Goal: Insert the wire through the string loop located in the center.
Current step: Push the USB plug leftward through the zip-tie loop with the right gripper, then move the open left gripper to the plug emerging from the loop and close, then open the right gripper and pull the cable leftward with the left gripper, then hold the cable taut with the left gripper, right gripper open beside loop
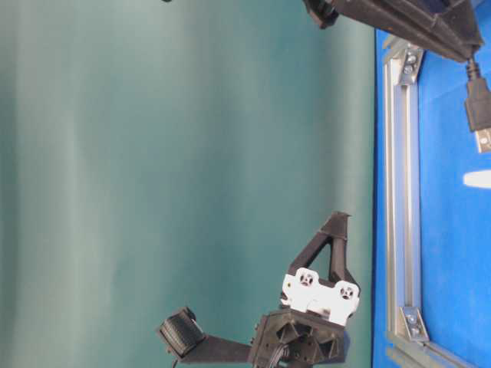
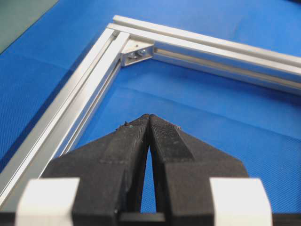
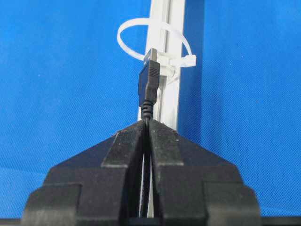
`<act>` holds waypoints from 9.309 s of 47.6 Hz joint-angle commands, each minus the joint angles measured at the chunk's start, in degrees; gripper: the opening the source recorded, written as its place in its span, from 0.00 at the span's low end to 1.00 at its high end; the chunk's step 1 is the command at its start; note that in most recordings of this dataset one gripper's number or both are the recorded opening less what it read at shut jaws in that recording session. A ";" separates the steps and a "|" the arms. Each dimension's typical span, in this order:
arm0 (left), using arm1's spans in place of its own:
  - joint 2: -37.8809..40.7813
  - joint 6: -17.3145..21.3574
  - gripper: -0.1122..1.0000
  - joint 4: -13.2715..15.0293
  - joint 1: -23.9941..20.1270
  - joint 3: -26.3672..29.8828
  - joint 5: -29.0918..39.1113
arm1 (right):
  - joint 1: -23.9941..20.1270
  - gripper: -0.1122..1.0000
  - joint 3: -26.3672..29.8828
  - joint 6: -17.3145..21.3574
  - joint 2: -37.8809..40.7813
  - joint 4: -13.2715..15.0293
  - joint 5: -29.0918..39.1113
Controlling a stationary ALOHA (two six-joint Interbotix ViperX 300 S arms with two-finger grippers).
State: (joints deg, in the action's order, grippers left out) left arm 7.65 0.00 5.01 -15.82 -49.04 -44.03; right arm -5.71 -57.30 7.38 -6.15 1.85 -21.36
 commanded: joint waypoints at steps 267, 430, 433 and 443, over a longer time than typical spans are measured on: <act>3.25 -6.24 0.91 -0.26 23.64 2.55 7.38 | 0.00 0.08 12.48 -0.44 10.02 -0.09 -0.70; -27.25 -5.54 0.17 -0.35 26.98 -28.21 16.26 | -0.53 0.92 12.66 -0.26 5.10 0.00 4.39; -27.07 -5.45 0.17 -0.35 26.81 -28.21 16.26 | -0.53 0.92 12.66 -0.26 5.10 0.09 4.39; -27.16 -5.36 0.17 -0.53 26.63 -28.21 16.26 | -0.62 0.92 12.66 -0.26 5.10 0.09 4.39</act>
State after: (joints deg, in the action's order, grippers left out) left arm -19.34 -5.45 4.66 10.90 -77.87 -27.51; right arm -6.15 -45.70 7.12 0.62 1.93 -16.70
